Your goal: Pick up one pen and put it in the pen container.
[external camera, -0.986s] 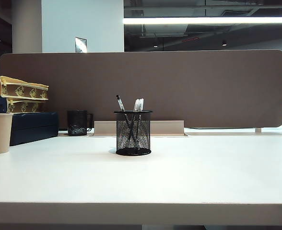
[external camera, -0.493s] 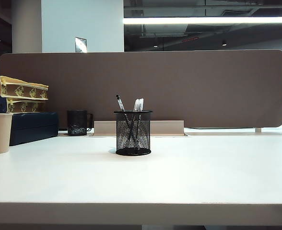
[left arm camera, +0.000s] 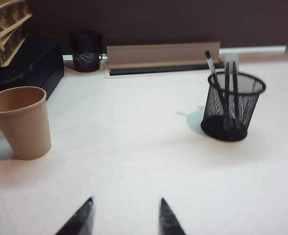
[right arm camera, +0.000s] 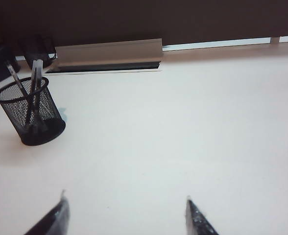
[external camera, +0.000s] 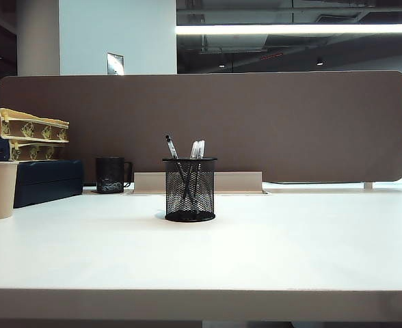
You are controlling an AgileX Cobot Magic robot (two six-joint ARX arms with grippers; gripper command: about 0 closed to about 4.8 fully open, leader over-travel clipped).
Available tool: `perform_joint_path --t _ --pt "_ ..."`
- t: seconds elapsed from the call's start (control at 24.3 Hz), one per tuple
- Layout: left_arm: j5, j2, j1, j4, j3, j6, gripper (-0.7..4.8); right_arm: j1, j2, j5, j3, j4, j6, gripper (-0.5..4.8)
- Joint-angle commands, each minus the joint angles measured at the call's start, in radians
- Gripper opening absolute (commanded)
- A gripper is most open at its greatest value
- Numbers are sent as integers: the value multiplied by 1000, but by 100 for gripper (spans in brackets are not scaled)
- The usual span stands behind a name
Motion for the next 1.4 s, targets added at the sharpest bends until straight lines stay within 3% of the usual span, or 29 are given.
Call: perform_joint_path --t 0.04,0.37,0.49,0.86,0.99,1.07,1.4 --pt "4 0 0 18 -3 65 161 2 -12 3 2 54 -60 302" --pt "3 0 0 40 -29 86 147 3 -12 -4 -29 73 -70 282" --pt "-3 0 0 67 -55 82 131 3 -12 -13 -54 84 -70 183" --pt "-14 0 0 66 -61 87 47 3 -12 -26 -73 126 -70 46" --pt "-33 0 0 68 -65 90 46 3 -12 -26 -84 157 -70 39" --pt "-42 0 0 68 -70 109 -6 3 -12 -26 -100 167 -69 7" --pt "-77 0 0 90 -94 108 -6 3 -11 -26 -126 189 -69 -1"
